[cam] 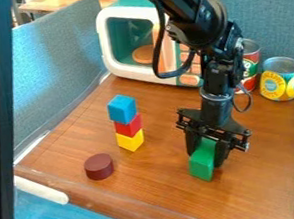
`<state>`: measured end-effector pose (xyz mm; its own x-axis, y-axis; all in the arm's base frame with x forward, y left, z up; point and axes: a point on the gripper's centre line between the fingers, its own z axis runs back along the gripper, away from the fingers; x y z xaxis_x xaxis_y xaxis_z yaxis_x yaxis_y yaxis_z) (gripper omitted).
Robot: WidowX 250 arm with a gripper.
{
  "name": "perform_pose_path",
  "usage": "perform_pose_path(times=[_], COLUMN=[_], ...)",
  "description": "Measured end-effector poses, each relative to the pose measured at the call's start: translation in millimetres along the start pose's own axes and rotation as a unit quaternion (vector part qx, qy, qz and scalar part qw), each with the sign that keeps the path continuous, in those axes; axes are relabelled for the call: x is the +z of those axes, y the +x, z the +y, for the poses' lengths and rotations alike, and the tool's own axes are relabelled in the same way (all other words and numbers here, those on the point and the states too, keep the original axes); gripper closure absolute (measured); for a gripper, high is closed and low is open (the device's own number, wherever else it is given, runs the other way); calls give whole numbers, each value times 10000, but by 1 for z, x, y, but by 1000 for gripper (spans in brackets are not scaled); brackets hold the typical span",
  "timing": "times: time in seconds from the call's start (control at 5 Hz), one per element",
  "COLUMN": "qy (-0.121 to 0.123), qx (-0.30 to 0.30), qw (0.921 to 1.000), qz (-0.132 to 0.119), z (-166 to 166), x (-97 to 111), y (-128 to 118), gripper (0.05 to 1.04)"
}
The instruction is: Put the green arch facing the right side
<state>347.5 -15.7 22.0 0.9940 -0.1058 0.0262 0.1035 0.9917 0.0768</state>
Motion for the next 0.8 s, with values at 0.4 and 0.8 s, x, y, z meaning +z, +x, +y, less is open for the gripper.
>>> perform_pose_path(times=[0.4,0.8], qy=[-107,-486], qx=[104,263], qw=[9998,9970], qz=[88,-533], z=[6,1], x=[-2,25], y=[-1,6], gripper=[130,83])
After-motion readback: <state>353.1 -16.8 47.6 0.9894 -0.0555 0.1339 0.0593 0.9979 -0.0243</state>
